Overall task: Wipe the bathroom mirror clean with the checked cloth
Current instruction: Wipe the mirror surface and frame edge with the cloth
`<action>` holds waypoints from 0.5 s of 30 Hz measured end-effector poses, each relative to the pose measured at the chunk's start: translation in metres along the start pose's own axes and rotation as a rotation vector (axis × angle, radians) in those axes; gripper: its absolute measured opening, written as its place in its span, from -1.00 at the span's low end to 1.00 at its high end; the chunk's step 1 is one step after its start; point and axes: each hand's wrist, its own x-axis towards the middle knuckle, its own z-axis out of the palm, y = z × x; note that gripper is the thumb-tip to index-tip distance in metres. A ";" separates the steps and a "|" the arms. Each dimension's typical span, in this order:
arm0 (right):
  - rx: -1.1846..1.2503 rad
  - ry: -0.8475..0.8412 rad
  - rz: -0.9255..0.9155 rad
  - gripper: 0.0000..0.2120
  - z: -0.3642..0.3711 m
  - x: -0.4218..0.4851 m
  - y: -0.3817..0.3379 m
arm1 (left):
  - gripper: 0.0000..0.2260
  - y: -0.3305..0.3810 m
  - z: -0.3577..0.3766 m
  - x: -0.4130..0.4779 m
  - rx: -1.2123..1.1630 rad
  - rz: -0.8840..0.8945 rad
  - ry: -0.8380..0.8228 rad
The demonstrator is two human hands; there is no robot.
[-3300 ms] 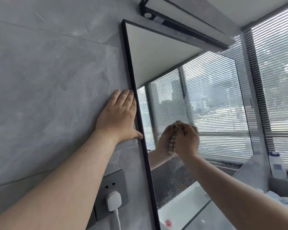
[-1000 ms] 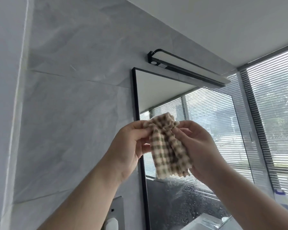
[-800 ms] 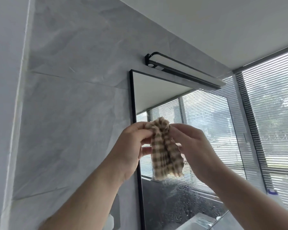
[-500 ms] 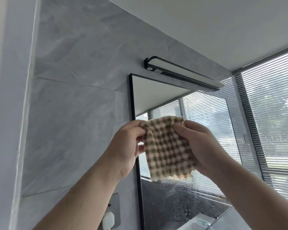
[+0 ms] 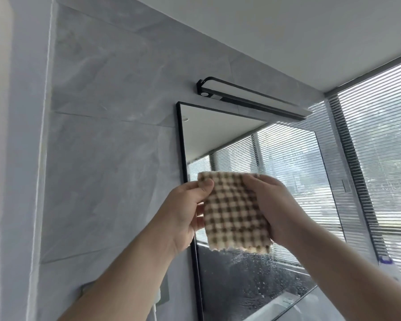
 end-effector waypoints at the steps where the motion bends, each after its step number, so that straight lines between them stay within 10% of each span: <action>1: 0.030 -0.058 0.045 -0.78 -0.002 -0.001 0.005 | -0.75 -0.001 0.002 -0.001 0.009 0.002 0.010; 8: 0.445 -0.291 0.272 -0.64 -0.010 -0.001 0.030 | -0.77 -0.020 0.002 0.014 0.430 0.066 0.061; 15: 0.569 0.058 0.370 -0.74 -0.014 0.038 0.061 | -0.54 -0.020 -0.040 0.051 0.916 0.235 0.139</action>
